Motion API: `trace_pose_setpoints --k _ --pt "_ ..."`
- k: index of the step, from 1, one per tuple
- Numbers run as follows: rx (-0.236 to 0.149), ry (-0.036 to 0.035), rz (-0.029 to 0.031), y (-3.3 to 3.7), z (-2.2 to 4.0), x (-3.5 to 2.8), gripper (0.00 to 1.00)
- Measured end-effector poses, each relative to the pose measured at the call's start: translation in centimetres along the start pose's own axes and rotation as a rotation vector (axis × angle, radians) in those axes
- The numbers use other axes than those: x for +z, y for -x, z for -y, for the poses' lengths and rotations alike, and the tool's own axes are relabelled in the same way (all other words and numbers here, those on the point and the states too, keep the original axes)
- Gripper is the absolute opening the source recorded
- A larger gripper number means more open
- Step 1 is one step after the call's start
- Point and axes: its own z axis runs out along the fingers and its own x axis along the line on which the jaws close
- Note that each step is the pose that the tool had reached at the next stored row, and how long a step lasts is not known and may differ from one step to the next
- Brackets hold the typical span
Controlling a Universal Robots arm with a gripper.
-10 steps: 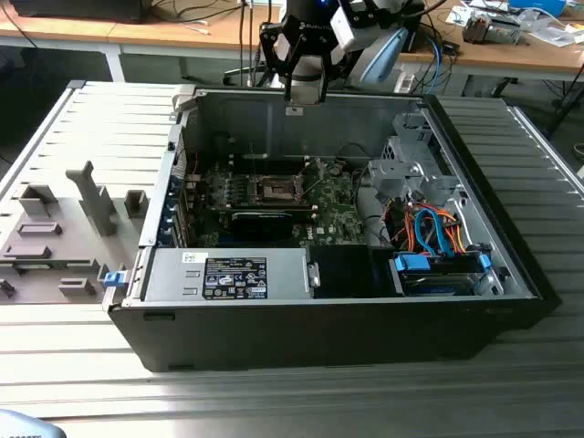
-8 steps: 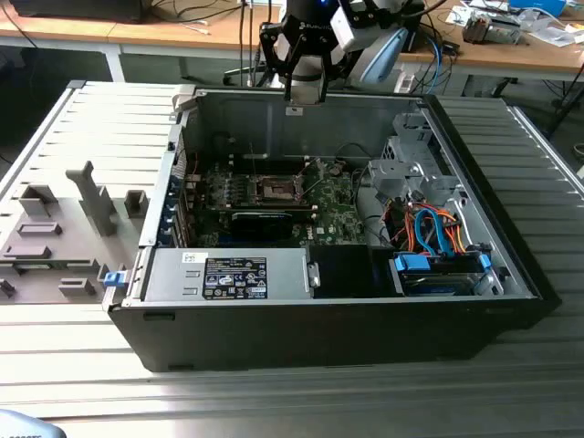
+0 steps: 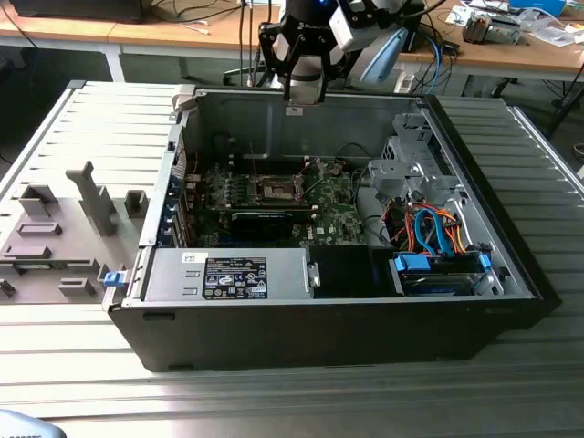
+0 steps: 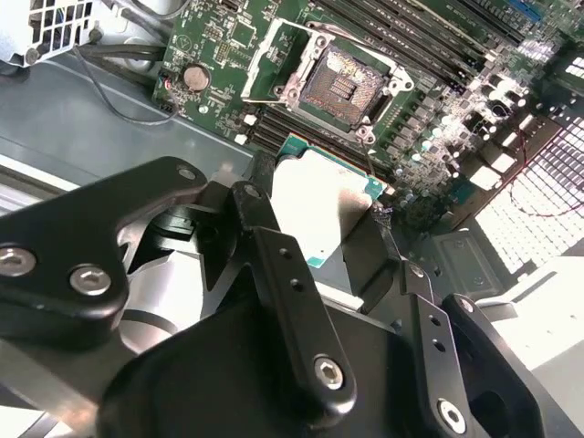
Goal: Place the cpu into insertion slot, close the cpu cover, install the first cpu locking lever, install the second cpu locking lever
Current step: 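Place the cpu into insertion slot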
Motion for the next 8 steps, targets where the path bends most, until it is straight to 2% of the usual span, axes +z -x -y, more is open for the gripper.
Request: trace_pose_setpoints --k 8 --pt "0.000 0.0000 0.0000 -0.17 0.01 0.09 0.55"
